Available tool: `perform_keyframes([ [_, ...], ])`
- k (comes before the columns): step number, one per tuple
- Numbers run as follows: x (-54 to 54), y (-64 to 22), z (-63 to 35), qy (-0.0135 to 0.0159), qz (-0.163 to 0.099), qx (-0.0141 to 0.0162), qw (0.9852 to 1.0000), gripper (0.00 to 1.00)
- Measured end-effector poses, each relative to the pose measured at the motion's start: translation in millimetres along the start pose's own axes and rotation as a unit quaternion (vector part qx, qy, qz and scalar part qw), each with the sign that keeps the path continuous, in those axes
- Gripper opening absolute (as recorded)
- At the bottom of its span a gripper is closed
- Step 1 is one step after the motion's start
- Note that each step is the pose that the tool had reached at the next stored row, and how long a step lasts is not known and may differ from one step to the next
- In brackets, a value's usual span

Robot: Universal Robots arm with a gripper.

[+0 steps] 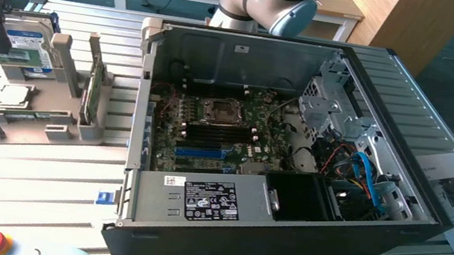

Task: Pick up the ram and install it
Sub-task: 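Pick up the ram and move it above insertion slot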

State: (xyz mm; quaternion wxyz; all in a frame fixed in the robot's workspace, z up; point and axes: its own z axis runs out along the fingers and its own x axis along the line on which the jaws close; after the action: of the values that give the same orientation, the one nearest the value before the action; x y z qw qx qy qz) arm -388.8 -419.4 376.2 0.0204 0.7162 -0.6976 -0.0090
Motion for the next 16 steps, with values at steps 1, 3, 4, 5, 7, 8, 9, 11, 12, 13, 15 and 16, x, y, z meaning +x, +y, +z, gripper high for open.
perform_keyframes([
  [1, 0.3, -1.6, -0.1, 0.0000, 0.000, -0.0001, 1.0000, 0.12],
  [3, 1.0, -5.2, -0.2, 0.0000, 0.000, -0.0002, 1.0000, 0.12],
  [4, 1.3, -6.8, -0.3, 0.0000, 0.000, -0.0002, 1.0000, 0.12],
  [5, 1.6, -8.6, -0.3, 0.0000, 0.000, -0.0003, 1.0000, 0.12],
  [7, 2.3, -11.9, -0.4, 0.0000, 0.000, -0.0004, 1.0000, 0.12],
  [8, 2.6, -13.7, -0.5, 0.0000, 0.000, -0.0005, 1.0000, 0.12],
  [9, 3.0, -15.7, -0.6, 0.0000, 0.000, -0.0007, 1.0000, 0.12],
  [11, 3.6, -19.3, -0.8, 0.0000, 0.000, -0.0008, 1.0000, 0.12],
  [12, 3.8, -21.1, -0.8, 0.0000, 0.000, -0.0009, 1.0000, 0.12],
  [13, 4.0, -22.6, -0.8, -0.0001, 0.000, -0.0009, 1.0000, 0.12],
  [15, 4.0, -24.2, -0.9, -0.0001, 0.000, -0.0009, 1.0000, 0.12],
  [16, 4.0, -24.2, -0.9, 0.0000, 0.000, -0.0009, 1.0000, 0.12],
])
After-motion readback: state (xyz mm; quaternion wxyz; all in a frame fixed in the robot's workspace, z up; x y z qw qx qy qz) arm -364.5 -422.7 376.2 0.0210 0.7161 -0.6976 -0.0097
